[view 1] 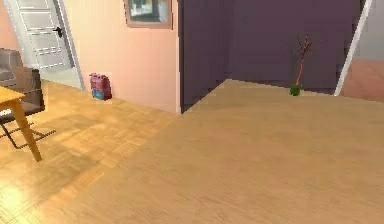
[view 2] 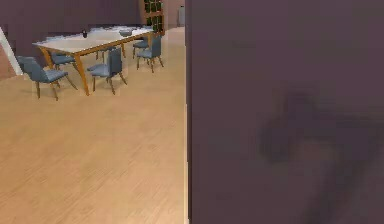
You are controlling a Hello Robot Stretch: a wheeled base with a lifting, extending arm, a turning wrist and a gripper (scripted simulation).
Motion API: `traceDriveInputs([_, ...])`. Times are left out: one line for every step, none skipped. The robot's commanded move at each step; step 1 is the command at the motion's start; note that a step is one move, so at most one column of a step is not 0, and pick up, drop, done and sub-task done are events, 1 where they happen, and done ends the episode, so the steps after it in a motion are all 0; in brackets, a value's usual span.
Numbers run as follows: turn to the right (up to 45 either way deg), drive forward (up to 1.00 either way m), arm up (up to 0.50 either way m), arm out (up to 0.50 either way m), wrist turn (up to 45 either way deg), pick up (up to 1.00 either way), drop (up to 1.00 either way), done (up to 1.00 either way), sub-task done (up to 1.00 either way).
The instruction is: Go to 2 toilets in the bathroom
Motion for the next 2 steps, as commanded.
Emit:
traceDriveInputs([-24.0, 0.0, 0.0, 0.0, 0.0, 0.0, 0.0, 0.0, 0.0])
traceDriveInputs([0.0, 1.0, 0.0, 0.0, 0.0, 0.0, 0.0, 0.0, 0.0])
